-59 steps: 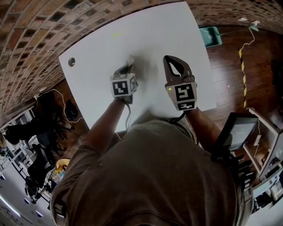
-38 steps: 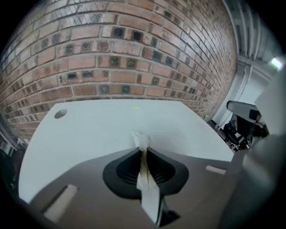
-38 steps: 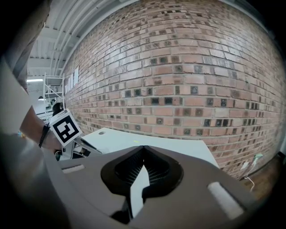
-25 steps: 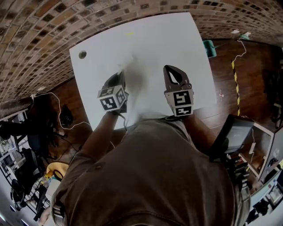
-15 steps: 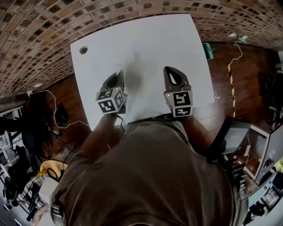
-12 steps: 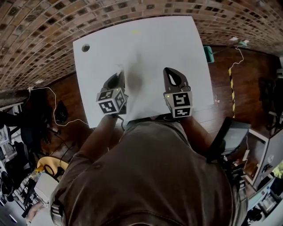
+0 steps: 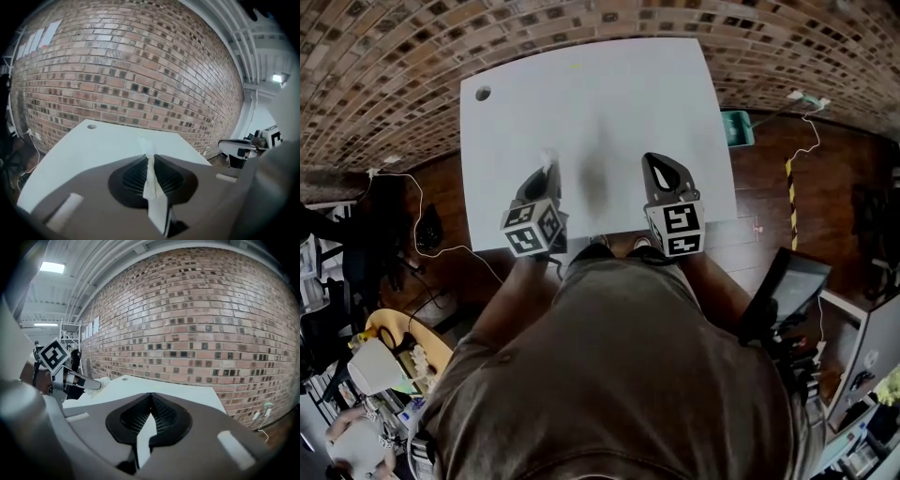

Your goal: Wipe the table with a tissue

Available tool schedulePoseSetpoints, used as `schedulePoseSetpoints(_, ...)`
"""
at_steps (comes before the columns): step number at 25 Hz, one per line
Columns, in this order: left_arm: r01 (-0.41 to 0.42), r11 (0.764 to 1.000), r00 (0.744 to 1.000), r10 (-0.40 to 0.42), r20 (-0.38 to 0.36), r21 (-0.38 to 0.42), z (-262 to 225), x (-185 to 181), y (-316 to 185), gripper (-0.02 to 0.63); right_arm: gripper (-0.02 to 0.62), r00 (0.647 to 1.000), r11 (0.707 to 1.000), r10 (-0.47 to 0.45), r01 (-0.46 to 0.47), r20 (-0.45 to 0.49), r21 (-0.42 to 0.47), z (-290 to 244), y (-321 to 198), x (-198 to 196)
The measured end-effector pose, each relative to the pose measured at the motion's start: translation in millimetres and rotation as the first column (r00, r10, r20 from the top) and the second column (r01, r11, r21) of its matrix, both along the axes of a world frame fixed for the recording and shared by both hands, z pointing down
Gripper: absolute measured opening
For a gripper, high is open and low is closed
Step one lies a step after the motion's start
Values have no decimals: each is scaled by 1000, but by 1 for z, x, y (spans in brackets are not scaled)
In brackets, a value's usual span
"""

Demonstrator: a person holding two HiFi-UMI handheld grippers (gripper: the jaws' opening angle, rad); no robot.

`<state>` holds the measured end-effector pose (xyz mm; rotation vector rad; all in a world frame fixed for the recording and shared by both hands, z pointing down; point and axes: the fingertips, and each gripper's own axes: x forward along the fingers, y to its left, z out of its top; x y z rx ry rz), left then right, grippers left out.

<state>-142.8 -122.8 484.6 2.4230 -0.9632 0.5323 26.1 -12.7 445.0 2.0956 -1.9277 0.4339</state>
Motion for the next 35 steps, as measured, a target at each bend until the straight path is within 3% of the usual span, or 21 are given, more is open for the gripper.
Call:
schedulePoseSetpoints(7, 53, 998, 999, -53, -5, 23, -7, -7, 46, 31, 14, 998, 998, -58, 58, -6, 29, -4, 35, 2)
schedulePoseSetpoints(12, 39, 998, 999, -38, -20, 43, -14, -21, 60, 31, 14, 999, 998, -49, 50, -9, 44, -8, 45, -13)
schedulePoseSetpoints(18, -22, 997, 999, 25, -36, 77, -25, -32, 58, 31, 14, 1000, 998, -2, 2, -11, 61, -14, 45, -30)
schedulePoseSetpoints(35, -34, 994, 997, 41, -60, 107, -33, -57, 55, 31, 12, 1000, 998, 3, -4, 6, 66, -11, 45, -60)
